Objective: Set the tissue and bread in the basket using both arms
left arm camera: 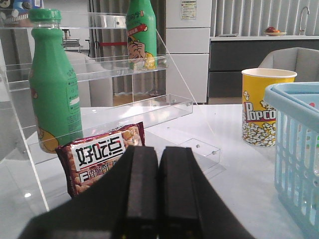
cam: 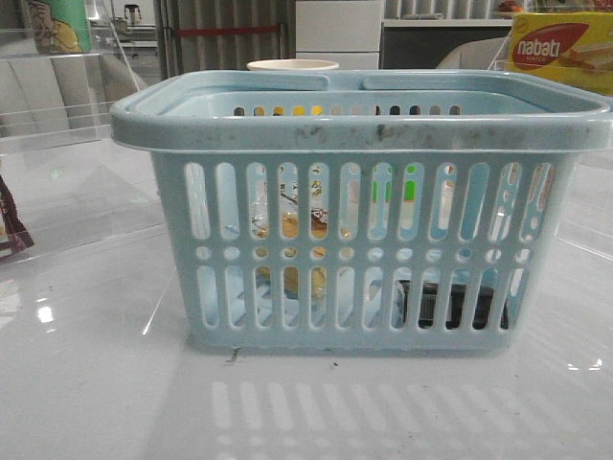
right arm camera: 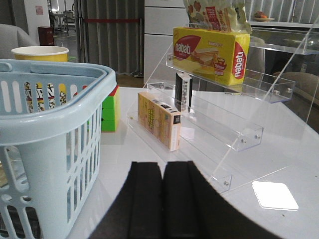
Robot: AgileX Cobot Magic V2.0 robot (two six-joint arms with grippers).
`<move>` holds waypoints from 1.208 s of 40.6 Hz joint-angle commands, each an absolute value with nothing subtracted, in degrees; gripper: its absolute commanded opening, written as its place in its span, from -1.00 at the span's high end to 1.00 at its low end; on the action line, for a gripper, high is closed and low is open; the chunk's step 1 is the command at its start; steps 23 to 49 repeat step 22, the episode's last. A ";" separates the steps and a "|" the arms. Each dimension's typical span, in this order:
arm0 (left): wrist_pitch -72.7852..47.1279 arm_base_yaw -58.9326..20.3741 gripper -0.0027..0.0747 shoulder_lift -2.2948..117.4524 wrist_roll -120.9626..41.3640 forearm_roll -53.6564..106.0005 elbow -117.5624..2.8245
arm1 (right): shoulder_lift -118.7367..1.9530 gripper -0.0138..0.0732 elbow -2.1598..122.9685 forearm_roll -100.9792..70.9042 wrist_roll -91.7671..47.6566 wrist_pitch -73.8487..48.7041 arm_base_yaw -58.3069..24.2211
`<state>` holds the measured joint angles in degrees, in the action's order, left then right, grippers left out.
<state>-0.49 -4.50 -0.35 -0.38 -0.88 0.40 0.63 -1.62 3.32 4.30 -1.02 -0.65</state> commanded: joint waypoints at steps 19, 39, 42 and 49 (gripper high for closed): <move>4.41 -4.45 0.70 -1.30 0.00 -0.44 0.37 | 1.70 0.63 -1.70 4.02 4.53 4.19 -0.66; 4.41 -4.45 0.70 -1.30 0.00 -0.44 0.37 | 1.70 0.63 -1.70 4.02 4.53 3.65 -0.66; 4.41 -4.45 0.70 -1.30 0.00 -0.44 0.37 | 1.70 0.63 -1.70 4.02 4.53 3.65 -0.66; 4.41 -4.45 0.70 -1.30 0.00 -0.44 0.37 | 1.70 0.63 -1.70 4.02 4.53 3.65 -0.66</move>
